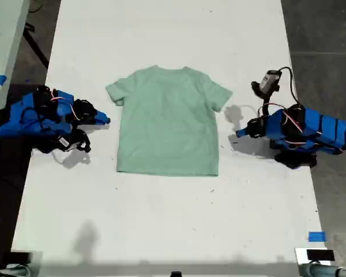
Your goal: Fold t-shirt
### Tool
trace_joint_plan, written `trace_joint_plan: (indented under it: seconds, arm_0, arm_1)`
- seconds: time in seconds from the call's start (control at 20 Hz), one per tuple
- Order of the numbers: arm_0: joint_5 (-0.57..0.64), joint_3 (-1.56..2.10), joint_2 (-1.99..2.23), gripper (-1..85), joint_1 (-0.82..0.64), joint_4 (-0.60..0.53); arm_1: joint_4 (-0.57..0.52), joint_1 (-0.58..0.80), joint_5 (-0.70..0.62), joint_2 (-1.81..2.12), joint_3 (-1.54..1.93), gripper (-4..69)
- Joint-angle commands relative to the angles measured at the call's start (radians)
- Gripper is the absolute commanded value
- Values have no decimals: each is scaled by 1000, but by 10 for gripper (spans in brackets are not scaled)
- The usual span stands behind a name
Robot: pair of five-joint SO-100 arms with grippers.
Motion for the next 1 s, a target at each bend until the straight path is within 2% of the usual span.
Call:
trace_joint_plan:
  seconds: [0.0,0.55,0.6,0.75,0.85,0.9,0.95]
  arm_0:
    - [-5,-3,5,73,6,-3]
    - [-5,-3,5,75,-40,-3]
    - [-11,-5,5,82,-18,-2]
    - [-11,-5,5,89,75,0]
    - [-14,-5,5,89,49,-3]
    - [-14,-5,5,35,52,-8]
    - [-8,-5,5,1,63,-17]
  arm_1:
    - [-11,-8,-15,8,-11,5]
    - [-11,-8,-15,8,-11,5]
    - [-11,-8,28,8,-11,4]
    - [-11,-8,344,8,-11,7]
    - [-11,-11,667,9,-11,10]
    - [-11,-9,792,9,-11,15]
    - [-11,-11,836,9,-11,22]
